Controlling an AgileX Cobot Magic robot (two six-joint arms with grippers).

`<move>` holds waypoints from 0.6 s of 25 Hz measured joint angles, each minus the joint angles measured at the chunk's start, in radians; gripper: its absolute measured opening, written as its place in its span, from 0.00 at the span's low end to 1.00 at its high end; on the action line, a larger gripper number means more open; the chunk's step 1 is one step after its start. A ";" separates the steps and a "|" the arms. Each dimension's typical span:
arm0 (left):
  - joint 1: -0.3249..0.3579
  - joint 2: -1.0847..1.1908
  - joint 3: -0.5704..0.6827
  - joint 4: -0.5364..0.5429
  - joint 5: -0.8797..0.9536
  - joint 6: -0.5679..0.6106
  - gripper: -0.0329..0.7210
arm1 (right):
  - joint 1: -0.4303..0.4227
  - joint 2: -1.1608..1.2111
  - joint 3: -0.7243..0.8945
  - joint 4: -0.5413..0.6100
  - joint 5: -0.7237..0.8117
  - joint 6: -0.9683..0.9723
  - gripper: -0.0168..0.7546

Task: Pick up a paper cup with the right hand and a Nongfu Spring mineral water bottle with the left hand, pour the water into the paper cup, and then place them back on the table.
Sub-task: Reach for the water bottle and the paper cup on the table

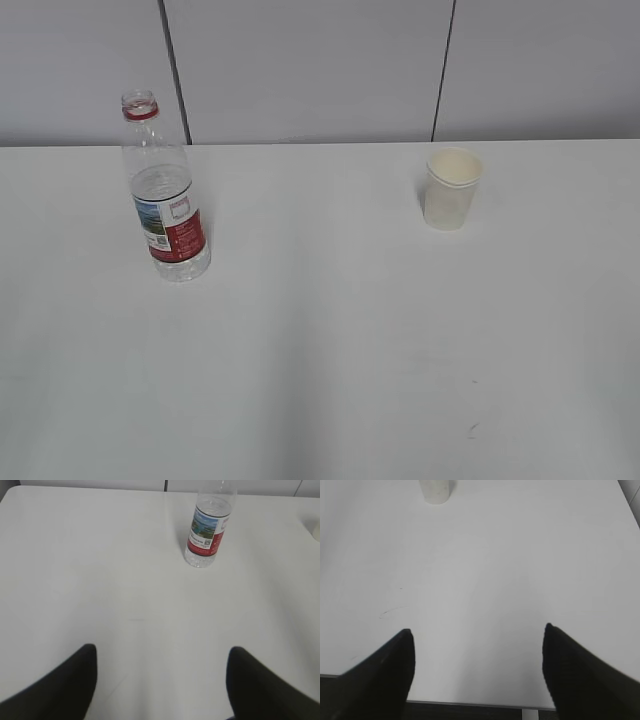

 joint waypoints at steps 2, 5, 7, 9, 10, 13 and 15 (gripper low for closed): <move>0.000 0.000 0.000 0.000 0.000 0.000 0.70 | 0.000 0.000 0.000 0.000 0.000 0.000 0.78; 0.000 0.000 0.000 0.000 0.000 0.000 0.70 | 0.000 0.000 0.000 0.000 0.000 0.000 0.78; 0.000 0.000 0.000 0.000 0.000 0.000 0.70 | 0.000 0.000 0.000 0.000 0.000 0.000 0.78; 0.000 0.000 0.000 0.000 0.000 0.000 0.70 | 0.000 0.000 0.000 0.000 0.000 0.000 0.78; 0.000 0.000 0.000 0.000 0.000 0.000 0.70 | 0.000 0.000 0.000 0.000 0.000 0.000 0.78; 0.000 0.000 0.000 0.000 0.000 0.000 0.70 | 0.000 0.000 0.000 0.000 0.000 0.000 0.78; 0.000 0.000 0.000 0.000 0.000 0.000 0.70 | 0.000 0.000 0.000 0.000 0.000 0.000 0.78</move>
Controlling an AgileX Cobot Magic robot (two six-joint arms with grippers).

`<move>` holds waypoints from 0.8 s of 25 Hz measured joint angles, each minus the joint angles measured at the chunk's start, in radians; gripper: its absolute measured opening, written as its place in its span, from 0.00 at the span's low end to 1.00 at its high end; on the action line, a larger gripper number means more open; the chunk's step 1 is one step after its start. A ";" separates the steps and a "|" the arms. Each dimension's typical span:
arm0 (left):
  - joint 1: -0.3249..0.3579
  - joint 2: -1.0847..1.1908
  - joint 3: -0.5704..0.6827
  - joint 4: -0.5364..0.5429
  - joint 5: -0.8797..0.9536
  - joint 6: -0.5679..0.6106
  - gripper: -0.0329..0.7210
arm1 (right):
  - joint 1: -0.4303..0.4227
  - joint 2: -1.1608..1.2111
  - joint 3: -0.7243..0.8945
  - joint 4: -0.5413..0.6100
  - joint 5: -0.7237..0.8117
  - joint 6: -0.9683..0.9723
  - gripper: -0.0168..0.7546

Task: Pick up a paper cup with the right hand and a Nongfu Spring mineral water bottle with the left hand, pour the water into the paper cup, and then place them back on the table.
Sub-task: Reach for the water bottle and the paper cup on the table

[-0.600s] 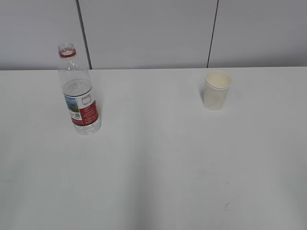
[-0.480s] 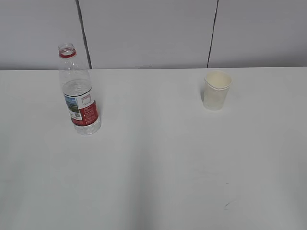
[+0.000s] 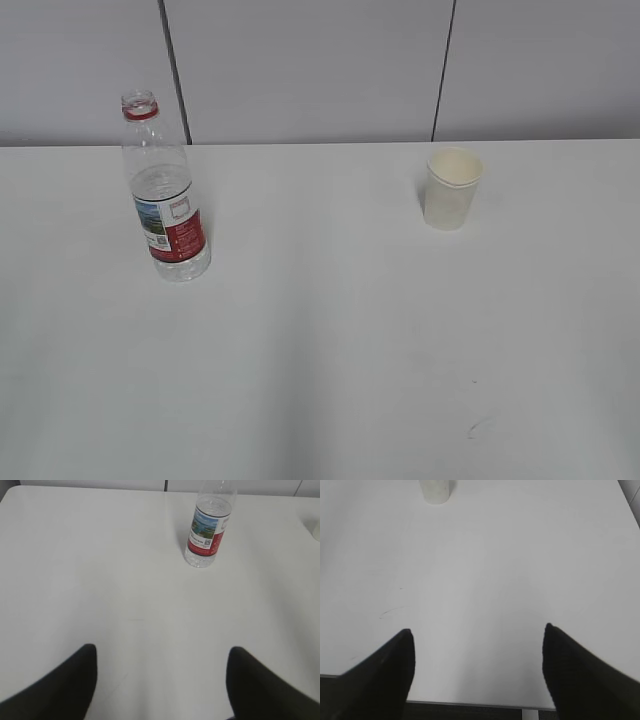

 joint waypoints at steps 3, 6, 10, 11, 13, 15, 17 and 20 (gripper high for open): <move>0.000 0.000 0.000 0.000 0.000 0.000 0.70 | 0.000 0.000 0.000 0.000 0.000 0.000 0.78; 0.000 0.000 0.000 0.000 0.000 0.000 0.70 | 0.000 0.000 0.000 0.000 0.000 0.000 0.78; 0.000 0.000 0.000 0.000 0.000 0.000 0.70 | 0.000 0.000 0.000 0.000 0.000 0.000 0.78; 0.000 0.000 0.000 0.000 0.000 0.000 0.70 | 0.000 0.000 0.000 0.000 0.000 0.000 0.78; 0.000 0.000 0.000 0.000 0.000 0.000 0.70 | 0.000 0.000 0.000 0.000 0.000 0.000 0.78; 0.000 0.000 0.000 0.000 0.000 0.000 0.70 | 0.000 0.000 0.000 0.000 0.000 0.000 0.78; 0.000 0.000 0.000 0.000 0.000 0.000 0.70 | 0.000 0.000 0.000 0.000 0.000 0.000 0.78; 0.000 0.000 0.000 0.000 0.000 0.000 0.70 | 0.000 0.000 0.000 0.000 0.000 0.000 0.78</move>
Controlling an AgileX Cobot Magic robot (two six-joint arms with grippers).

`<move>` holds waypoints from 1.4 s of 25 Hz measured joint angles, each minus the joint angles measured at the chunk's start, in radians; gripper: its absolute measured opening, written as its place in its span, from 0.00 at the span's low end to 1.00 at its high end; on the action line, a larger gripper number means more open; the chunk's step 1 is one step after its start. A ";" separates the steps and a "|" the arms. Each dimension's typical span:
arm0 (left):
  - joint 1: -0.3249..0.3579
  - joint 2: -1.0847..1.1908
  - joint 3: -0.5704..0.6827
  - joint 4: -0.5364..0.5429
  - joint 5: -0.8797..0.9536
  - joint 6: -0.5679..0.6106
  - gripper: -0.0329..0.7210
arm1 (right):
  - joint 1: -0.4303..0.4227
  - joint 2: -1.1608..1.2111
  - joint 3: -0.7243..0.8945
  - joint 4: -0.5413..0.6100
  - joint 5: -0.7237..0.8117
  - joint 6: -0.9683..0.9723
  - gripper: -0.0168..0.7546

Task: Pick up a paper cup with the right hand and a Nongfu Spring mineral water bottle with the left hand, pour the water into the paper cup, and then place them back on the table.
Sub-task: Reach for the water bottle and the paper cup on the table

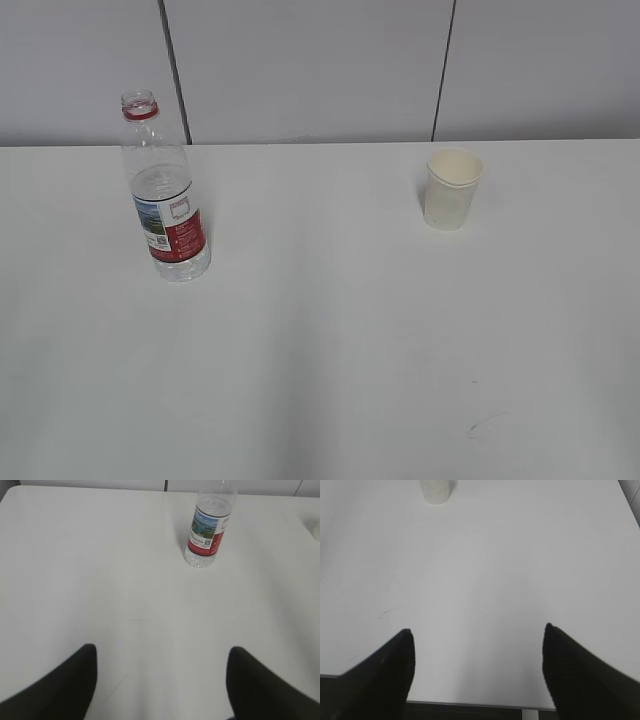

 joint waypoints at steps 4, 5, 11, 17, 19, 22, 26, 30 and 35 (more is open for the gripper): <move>0.000 0.000 0.000 0.000 0.000 0.000 0.70 | 0.000 0.000 0.000 0.000 0.000 0.000 0.78; 0.000 0.000 0.000 0.000 0.000 0.000 0.70 | 0.000 0.000 0.000 0.000 0.000 0.000 0.78; 0.000 0.000 0.000 0.000 0.000 0.000 0.70 | 0.000 0.000 0.000 0.000 0.000 0.000 0.78; 0.000 0.000 0.000 0.000 0.000 0.000 0.70 | 0.000 0.000 -0.007 0.000 -0.008 0.000 0.78; 0.000 0.000 0.000 0.000 0.000 0.000 0.70 | 0.000 0.000 -0.014 0.000 -0.043 -0.004 0.78; 0.000 0.000 0.000 0.000 0.000 0.000 0.70 | 0.000 0.000 -0.016 0.000 -0.132 -0.014 0.78; 0.000 0.000 0.000 0.000 0.000 0.000 0.70 | 0.000 0.000 0.003 0.000 -0.235 -0.023 0.78; 0.000 0.000 0.000 0.000 0.000 0.000 0.70 | 0.000 0.000 0.050 0.000 -0.338 -0.026 0.78; 0.000 0.000 0.000 0.000 0.000 0.000 0.70 | 0.000 0.000 0.128 0.002 -0.479 -0.026 0.78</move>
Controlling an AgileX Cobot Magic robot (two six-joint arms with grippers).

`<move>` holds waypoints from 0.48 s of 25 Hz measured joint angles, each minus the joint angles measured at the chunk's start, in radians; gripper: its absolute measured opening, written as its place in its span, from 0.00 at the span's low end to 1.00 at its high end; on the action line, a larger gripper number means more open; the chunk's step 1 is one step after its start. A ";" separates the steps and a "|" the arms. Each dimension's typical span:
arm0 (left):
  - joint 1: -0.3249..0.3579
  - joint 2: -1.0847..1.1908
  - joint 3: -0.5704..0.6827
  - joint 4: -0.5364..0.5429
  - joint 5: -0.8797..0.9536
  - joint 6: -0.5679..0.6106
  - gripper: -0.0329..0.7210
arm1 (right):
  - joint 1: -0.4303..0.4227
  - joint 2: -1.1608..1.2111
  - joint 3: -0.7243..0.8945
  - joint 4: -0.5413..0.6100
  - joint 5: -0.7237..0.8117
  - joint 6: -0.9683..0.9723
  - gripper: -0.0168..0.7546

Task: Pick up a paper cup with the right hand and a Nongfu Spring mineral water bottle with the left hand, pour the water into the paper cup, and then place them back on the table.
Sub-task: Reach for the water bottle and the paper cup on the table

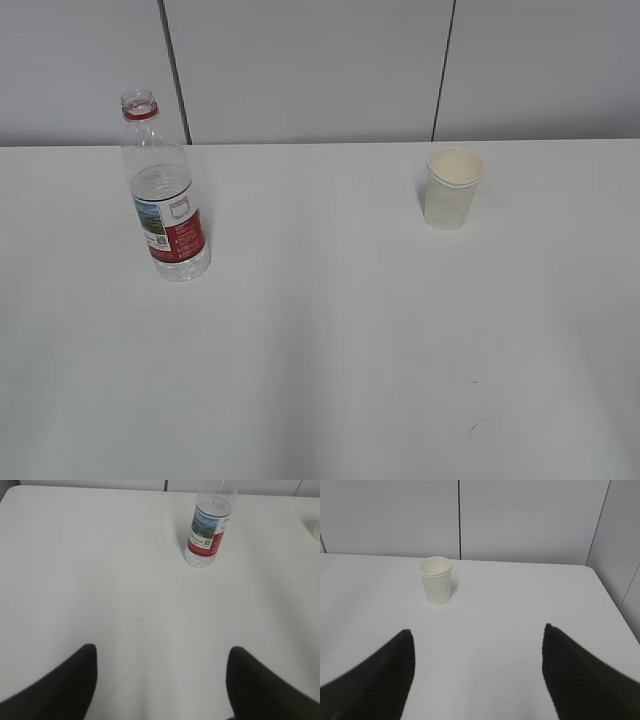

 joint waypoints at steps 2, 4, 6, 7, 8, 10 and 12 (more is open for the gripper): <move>0.000 0.000 0.000 0.000 0.000 0.000 0.70 | 0.000 0.000 0.030 0.002 -0.037 0.000 0.78; 0.000 0.000 0.000 0.000 0.000 0.002 0.70 | 0.000 0.000 0.059 0.002 -0.067 -0.001 0.78; 0.000 0.000 0.000 0.000 0.000 0.006 0.70 | 0.000 0.000 0.081 0.002 -0.093 -0.003 0.78; 0.000 0.000 0.000 0.000 0.000 0.009 0.70 | 0.000 0.000 0.088 0.002 -0.107 -0.003 0.78; 0.000 0.000 0.000 0.000 0.000 0.012 0.70 | 0.000 0.000 0.092 0.002 -0.119 -0.003 0.78; 0.000 0.000 0.000 0.000 0.000 0.020 0.70 | 0.000 0.000 0.092 0.002 -0.146 -0.003 0.78; 0.000 0.000 -0.001 0.000 -0.001 0.028 0.70 | 0.000 0.000 0.096 0.002 -0.171 -0.003 0.78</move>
